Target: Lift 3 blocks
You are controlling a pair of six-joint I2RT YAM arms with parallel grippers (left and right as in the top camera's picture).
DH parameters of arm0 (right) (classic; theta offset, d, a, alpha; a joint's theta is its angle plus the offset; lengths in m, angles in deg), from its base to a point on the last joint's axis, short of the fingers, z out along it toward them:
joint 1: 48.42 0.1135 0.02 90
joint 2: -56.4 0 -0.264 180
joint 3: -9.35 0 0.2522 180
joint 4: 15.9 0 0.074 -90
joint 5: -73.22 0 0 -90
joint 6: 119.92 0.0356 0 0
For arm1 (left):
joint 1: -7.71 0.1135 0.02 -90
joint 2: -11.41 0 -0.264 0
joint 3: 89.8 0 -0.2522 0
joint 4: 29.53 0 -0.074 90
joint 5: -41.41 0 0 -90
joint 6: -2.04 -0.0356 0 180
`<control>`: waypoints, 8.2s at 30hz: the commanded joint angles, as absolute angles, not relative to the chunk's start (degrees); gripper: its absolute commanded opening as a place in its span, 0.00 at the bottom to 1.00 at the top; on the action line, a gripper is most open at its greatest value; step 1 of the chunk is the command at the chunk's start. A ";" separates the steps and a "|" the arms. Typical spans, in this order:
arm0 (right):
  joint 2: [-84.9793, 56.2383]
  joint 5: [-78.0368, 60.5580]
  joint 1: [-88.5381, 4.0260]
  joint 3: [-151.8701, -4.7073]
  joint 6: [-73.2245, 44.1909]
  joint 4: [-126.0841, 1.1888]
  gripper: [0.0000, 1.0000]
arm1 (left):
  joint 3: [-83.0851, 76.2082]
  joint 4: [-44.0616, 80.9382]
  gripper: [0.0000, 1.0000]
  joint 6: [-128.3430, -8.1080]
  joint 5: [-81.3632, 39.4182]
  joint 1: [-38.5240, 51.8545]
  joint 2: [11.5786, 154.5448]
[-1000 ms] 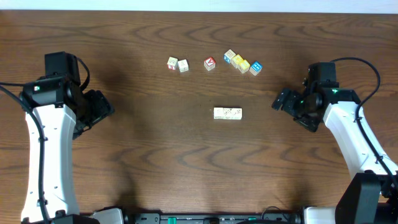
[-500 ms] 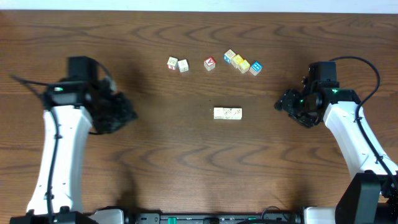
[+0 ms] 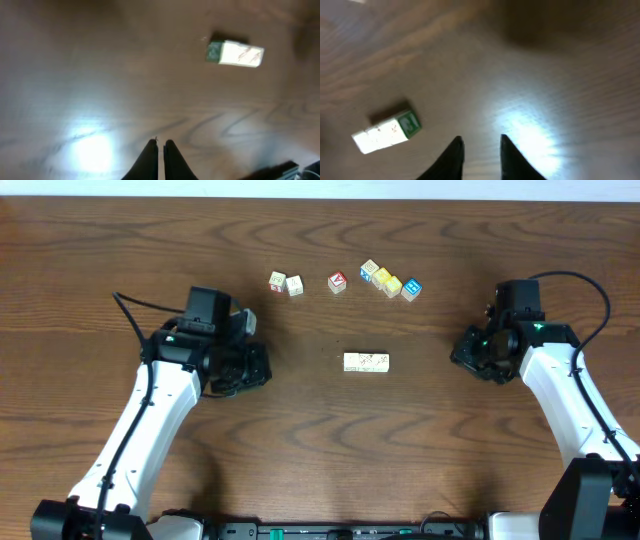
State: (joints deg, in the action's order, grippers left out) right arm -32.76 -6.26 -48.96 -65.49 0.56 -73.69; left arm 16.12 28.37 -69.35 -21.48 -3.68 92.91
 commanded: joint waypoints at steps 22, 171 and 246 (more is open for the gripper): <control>-45.90 23.18 -51.53 -61.93 -14.58 -56.89 0.01 | 18.27 1.71 0.07 -65.94 -13.61 -11.18 112.69; -58.03 37.02 -45.85 -61.95 -16.20 -49.56 0.01 | 18.27 -12.22 0.07 -58.44 -15.18 -17.45 122.66; -49.94 11.90 -37.04 -62.50 -9.97 -52.60 0.01 | 18.27 -12.02 0.07 -59.17 -14.61 -18.79 121.87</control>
